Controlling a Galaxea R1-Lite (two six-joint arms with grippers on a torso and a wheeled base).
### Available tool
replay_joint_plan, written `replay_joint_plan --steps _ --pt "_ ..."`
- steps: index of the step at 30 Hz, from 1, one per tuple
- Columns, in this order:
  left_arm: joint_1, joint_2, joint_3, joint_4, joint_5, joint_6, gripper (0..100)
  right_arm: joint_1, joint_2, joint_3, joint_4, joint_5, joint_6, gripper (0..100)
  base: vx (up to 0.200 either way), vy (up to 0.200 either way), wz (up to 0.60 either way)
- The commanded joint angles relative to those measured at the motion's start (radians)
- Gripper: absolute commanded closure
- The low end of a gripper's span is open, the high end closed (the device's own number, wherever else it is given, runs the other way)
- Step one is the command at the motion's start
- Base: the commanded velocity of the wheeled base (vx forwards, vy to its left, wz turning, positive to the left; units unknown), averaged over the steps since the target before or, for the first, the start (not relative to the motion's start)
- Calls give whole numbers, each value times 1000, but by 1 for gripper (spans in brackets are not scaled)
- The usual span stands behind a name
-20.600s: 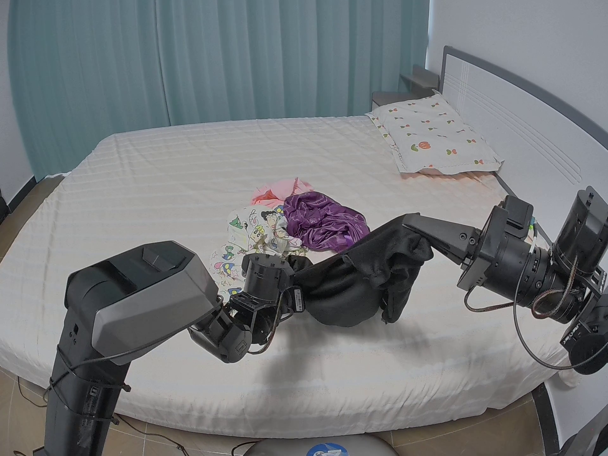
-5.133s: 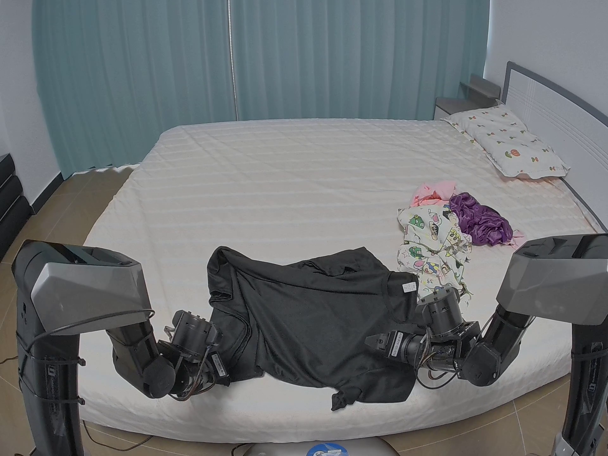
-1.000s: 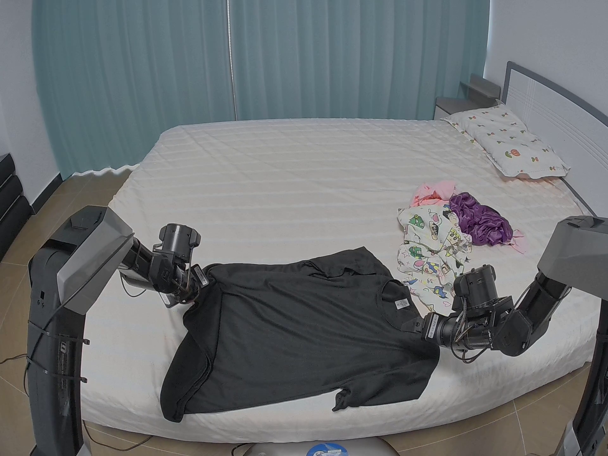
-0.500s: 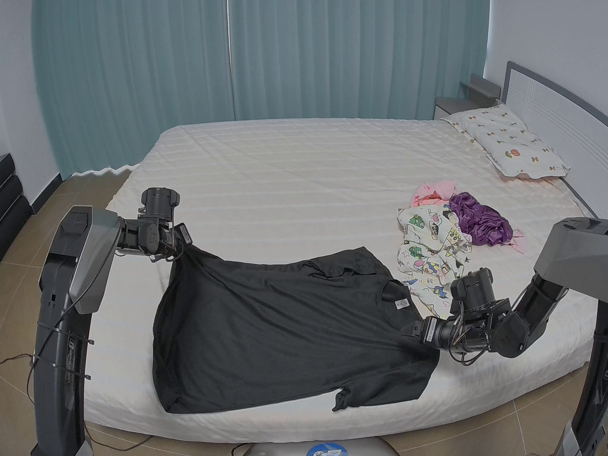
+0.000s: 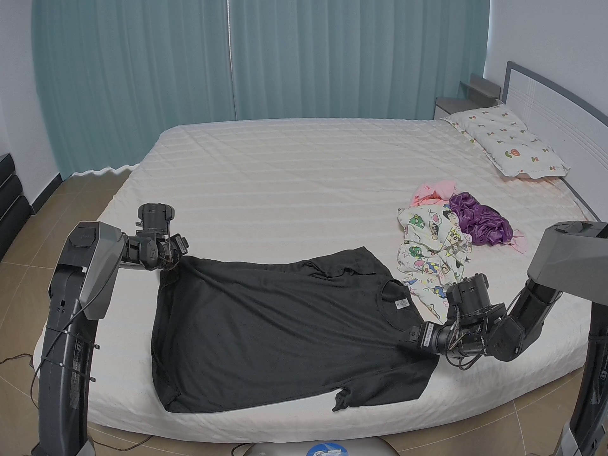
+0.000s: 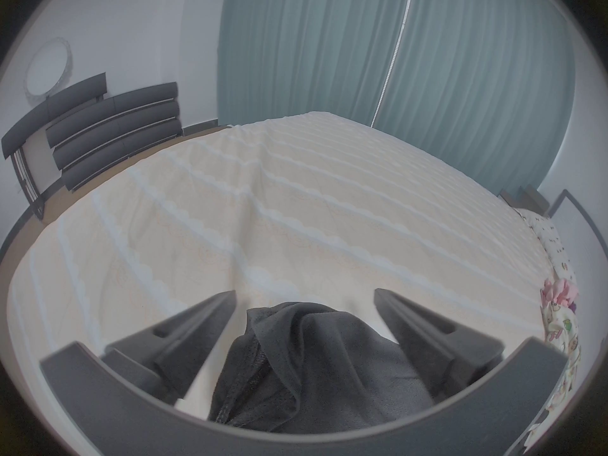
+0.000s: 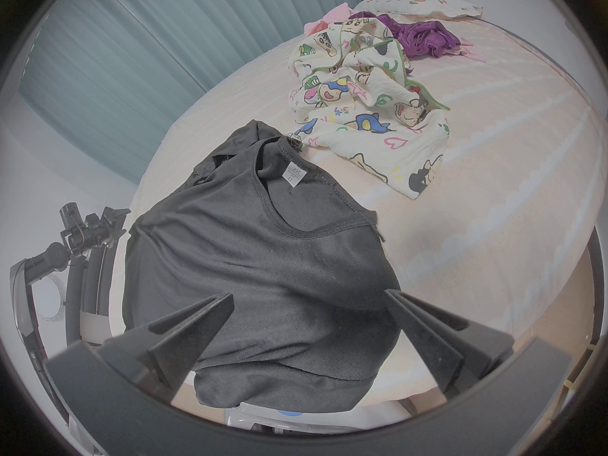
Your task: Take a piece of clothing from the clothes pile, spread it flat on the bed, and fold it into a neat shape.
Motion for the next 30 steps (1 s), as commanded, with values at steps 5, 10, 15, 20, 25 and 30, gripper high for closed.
replay_joint_plan --steps 5,10,15,20,25,30 --pt "30 -173 163 30 -106 -124 0 1 -14 26 0 4 3 0 0 0 0" --pt "39 -391 560 -39 -296 -123 0 -1 -5 48 0 10 5 0 0 0 0" --pt "42 -537 965 -275 -385 -115 0 -1 -6 54 0 11 3 0 0 0 0" --pt "37 -609 1236 -442 -410 -123 0 2 -6 26 -18 11 19 0 0 0 0" --pt "30 -639 1397 -520 -453 -123 0 27 -19 18 -51 10 76 0 0 0 0" --pt "16 -636 1545 -585 -456 -117 0 27 -16 25 -52 8 74 0 0 0 0"
